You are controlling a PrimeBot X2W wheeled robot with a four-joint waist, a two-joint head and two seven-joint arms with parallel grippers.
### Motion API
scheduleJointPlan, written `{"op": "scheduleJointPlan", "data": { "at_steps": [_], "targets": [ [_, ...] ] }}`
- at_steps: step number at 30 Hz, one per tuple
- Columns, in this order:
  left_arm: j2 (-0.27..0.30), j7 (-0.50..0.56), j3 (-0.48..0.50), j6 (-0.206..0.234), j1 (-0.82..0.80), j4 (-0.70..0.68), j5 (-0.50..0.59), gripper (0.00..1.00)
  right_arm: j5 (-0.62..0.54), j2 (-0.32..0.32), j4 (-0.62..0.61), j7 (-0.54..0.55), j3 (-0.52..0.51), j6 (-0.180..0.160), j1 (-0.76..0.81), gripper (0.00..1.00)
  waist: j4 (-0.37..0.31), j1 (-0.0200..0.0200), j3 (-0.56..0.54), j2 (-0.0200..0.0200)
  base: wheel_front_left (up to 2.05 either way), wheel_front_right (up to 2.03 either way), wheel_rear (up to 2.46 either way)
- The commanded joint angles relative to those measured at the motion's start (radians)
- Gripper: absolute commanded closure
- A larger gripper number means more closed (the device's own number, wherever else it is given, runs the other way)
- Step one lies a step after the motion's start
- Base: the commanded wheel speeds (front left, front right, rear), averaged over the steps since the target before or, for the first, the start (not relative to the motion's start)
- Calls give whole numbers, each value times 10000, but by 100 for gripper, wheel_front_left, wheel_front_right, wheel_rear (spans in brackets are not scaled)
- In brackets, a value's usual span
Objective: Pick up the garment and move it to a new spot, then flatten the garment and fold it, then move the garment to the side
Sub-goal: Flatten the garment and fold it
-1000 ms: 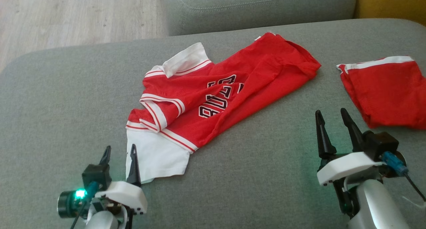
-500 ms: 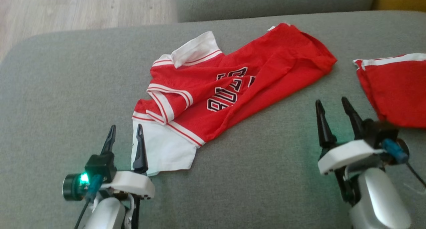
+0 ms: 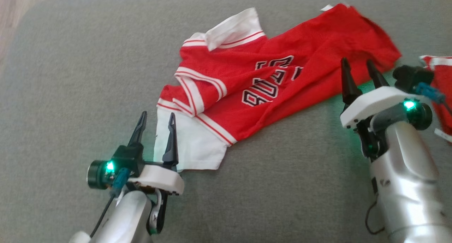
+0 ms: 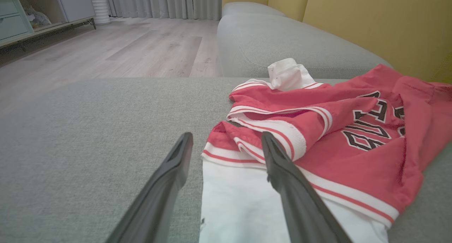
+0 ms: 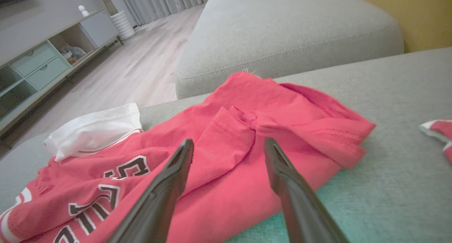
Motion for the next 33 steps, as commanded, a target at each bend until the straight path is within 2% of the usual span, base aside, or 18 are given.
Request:
{"op": "scheduleJointPlan", "data": {
  "at_steps": [1,8,21,22,23,24,25,26,33],
  "targets": [
    [24,-91,203,-33,-462,-186,116,0,57,17,219,27,60,-7,-585,0,269,-2,278,0,0,0,0],
    [-91,-186,24,-71,-775,62,106,0,-190,17,2390,-410,-540,-7,-1811,0,603,-2,654,0,0,0,0],
    [-128,-265,-89,-65,-1014,292,53,0,-31,17,4131,-1434,-399,-7,-3020,0,676,-2,869,0,0,0,0],
    [-127,-267,-96,-60,-1033,300,50,0,-17,17,4243,-1497,-383,-7,-3094,3,670,-2,880,0,0,0,0],
    [-126,-269,-105,-55,-1050,305,49,0,-7,17,4351,-1557,-369,-7,-3165,16,663,-2,891,0,0,0,0],
    [-123,-271,-116,-51,-1066,310,49,0,-10,17,4457,-1611,-357,-7,-3231,41,656,-2,904,0,0,0,0],
    [-120,-273,-124,-46,-1081,313,48,0,-18,17,4561,-1658,-348,-7,-3296,75,648,-2,918,0,0,0,0],
    [-117,-275,-132,-43,-1096,318,45,0,-15,17,4664,-1697,-341,-7,-3359,100,641,-2,930,0,0,0,0],
    [-23,-293,-100,21,-1055,397,-25,0,42,17,4880,-2218,62,-7,-3581,100,411,-2,759,0,0,0,0]
  ]
}}
